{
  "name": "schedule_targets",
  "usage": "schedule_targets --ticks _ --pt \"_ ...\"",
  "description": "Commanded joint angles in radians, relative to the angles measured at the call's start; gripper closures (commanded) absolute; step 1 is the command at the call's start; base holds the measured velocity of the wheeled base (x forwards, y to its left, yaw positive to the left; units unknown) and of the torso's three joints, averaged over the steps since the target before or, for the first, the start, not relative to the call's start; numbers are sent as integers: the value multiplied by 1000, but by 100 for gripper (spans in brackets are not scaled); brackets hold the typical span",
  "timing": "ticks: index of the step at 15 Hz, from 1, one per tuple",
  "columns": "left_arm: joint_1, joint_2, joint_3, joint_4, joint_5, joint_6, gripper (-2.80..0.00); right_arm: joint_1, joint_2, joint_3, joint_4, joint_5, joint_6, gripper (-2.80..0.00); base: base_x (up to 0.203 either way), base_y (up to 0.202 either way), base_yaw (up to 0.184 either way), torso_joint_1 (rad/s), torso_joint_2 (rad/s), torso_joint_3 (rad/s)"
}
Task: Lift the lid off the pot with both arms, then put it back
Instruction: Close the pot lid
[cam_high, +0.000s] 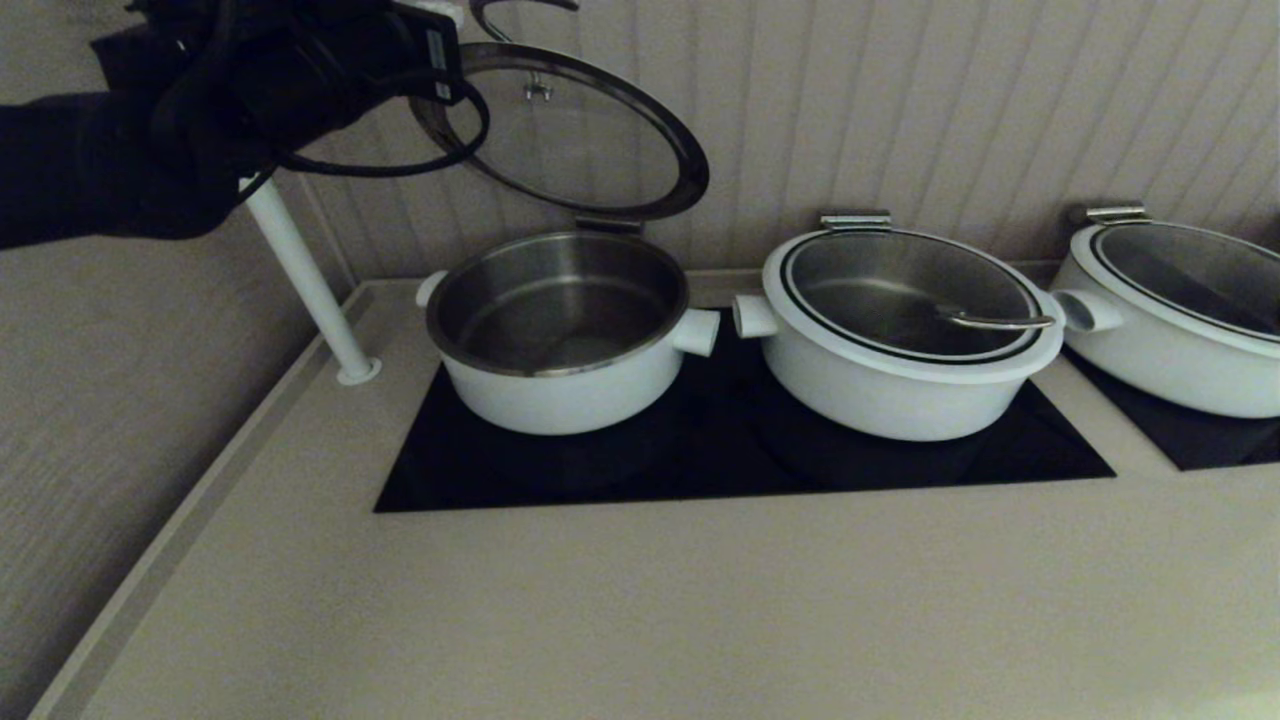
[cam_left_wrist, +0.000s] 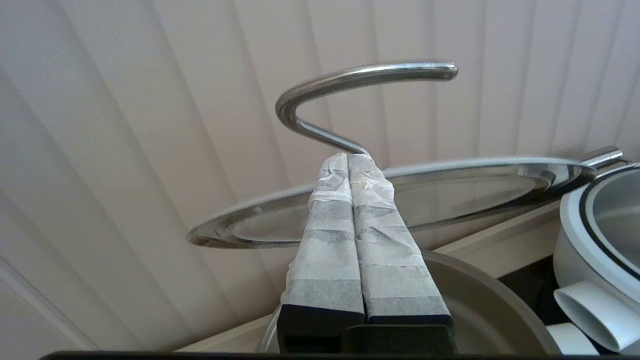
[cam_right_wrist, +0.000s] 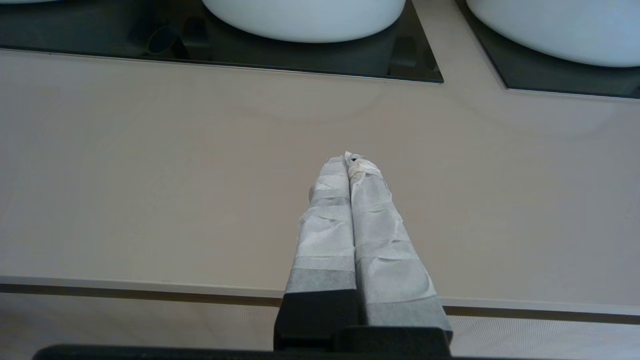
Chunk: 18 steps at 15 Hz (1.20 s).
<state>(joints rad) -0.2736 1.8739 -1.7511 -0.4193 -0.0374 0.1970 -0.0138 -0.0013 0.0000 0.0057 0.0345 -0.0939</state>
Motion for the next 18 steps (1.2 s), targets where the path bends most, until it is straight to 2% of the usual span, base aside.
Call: schedule_targets --ticks 1,4,18 --pt "0 42 -94 70 -1 9 0 0 1 0 0 1 -1 0 0 0 0 0 0 0" --pt "1 82 -194 153 -2 26 0 0 1 0 0 1 -1 0 0 0 0 0 0 0" --pt "13 133 -191 155 -2 39 0 0 1 0 0 1 -1 0 0 0 0 0 0 0"
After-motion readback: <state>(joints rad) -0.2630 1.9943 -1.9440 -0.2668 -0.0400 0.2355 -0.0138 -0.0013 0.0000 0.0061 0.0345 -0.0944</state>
